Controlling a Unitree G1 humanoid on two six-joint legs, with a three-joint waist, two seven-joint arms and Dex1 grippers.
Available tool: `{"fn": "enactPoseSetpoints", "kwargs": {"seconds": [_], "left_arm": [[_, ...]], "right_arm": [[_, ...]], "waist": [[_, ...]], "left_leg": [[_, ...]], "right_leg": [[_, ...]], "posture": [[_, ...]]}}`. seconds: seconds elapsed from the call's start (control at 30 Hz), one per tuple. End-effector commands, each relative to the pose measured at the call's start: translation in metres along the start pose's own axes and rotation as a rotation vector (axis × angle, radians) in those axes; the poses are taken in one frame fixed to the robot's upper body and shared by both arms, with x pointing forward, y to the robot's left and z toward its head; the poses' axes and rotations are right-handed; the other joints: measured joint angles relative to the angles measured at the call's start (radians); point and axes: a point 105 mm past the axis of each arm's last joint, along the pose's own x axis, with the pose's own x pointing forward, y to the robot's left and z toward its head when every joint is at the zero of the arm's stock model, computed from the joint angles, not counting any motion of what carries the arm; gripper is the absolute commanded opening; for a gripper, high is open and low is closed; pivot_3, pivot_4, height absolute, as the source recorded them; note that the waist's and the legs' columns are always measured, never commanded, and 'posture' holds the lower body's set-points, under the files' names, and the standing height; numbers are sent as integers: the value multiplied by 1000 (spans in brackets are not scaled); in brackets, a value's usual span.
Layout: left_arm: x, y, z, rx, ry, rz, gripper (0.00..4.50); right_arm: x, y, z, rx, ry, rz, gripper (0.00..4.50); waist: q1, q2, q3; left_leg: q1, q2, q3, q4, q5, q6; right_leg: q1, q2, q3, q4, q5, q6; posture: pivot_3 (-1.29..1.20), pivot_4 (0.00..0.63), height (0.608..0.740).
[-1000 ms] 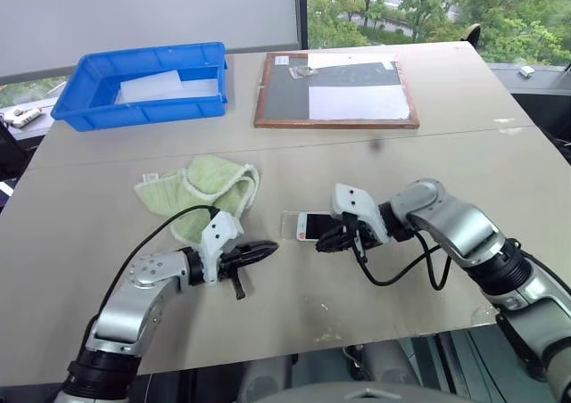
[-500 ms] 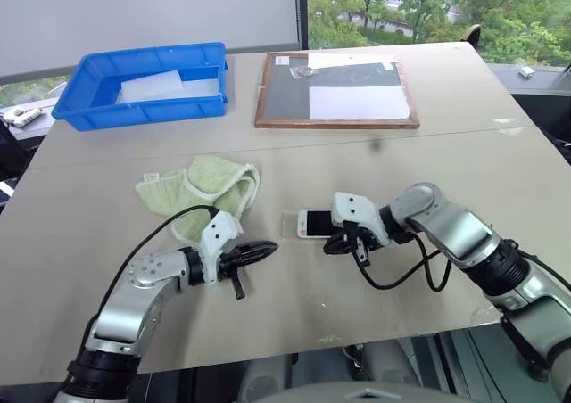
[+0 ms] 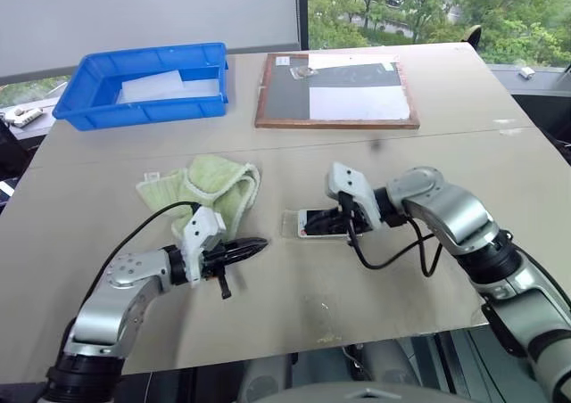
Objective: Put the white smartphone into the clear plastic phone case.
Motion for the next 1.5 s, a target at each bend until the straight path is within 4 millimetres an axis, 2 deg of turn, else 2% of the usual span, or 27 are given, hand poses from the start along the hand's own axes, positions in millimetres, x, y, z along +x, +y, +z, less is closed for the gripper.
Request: {"fn": "enactPoseSetpoints", "kwargs": {"seconds": [0.03,0.2,0.37,0.53,0.8,0.87,0.93,1.03,1.13,1.17,1.27,1.33,1.5], "left_arm": [[-4,0,10,33,-21,1,20],[-3,-2,12,33,-30,4,20],[-1,-3,13,30,-35,7,20],[2,-5,13,29,-38,7,20],[6,-6,14,26,-46,5,20],[7,-6,15,27,-48,6,20],[7,-4,14,30,-45,19,20],[8,0,10,38,-24,46,20],[11,3,8,30,-15,56,20],[12,4,8,31,-11,54,20],[17,6,7,30,-6,51,20],[20,7,5,33,6,47,20],[24,11,-2,36,44,60,20]], "right_arm": [[3,-7,-3,-25,21,-40,0],[16,-12,-39,-47,193,-72,0],[25,-8,-63,-42,303,-45,0],[33,0,-79,-17,375,-12,0],[36,-2,-106,62,449,-33,0],[36,-5,-94,82,370,-55,0],[31,-10,-56,79,171,-87,0],[10,-10,-20,52,5,-120,0],[-10,-7,-1,33,-54,-160,0],[-17,-7,2,22,-56,-180,0],[-37,-7,4,-8,-34,-256,0],[-51,-8,-1,-16,3,-319,0],[-80,-9,-37,-19,166,-447,0]], "waist": [[1,0,0],[-6,0,0],[-6,-1,-3],[-7,-2,-9],[-6,0,-21],[-4,-1,-21],[-2,-2,-23],[0,1,-18],[-1,1,-17],[0,2,-16],[0,2,-15],[0,2,-14],[2,0,-12]], "left_leg": [[-1,0,0,0,0,0],[-1,0,1,0,0,0],[3,0,1,0,0,0],[6,1,1,0,0,0],[10,1,0,0,0,0],[17,1,0,-2,0,0],[21,3,-2,-3,0,0],[18,3,-3,-3,0,0],[6,1,-2,-3,0,0],[0,0,-2,-2,0,-1],[0,-1,-3,-4,0,-1],[0,-1,-3,-5,0,-1],[-1,-1,0,-5,0,-1]], "right_leg": [[0,0,0,0,0,0],[0,0,0,0,0,0],[1,1,1,1,0,0],[3,1,1,2,-3,-2],[6,1,1,1,-4,-1],[12,0,1,0,-5,0],[17,0,1,-2,-6,-1],[16,-1,0,-3,-6,-1],[4,-1,1,0,-4,-2],[-1,-1,1,1,-1,-1],[-1,-1,0,0,-1,-1],[-1,-1,-1,-1,-1,-1],[0,-1,-2,-5,-4,-1]], "posture": [[0,150,740],[0,150,740],[0,150,740],[0,150,740],[0,150,740],[0,150,740],[0,150,740],[0,150,740],[0,150,740],[0,150,740],[0,150,740],[0,150,740],[0,150,740]]}}
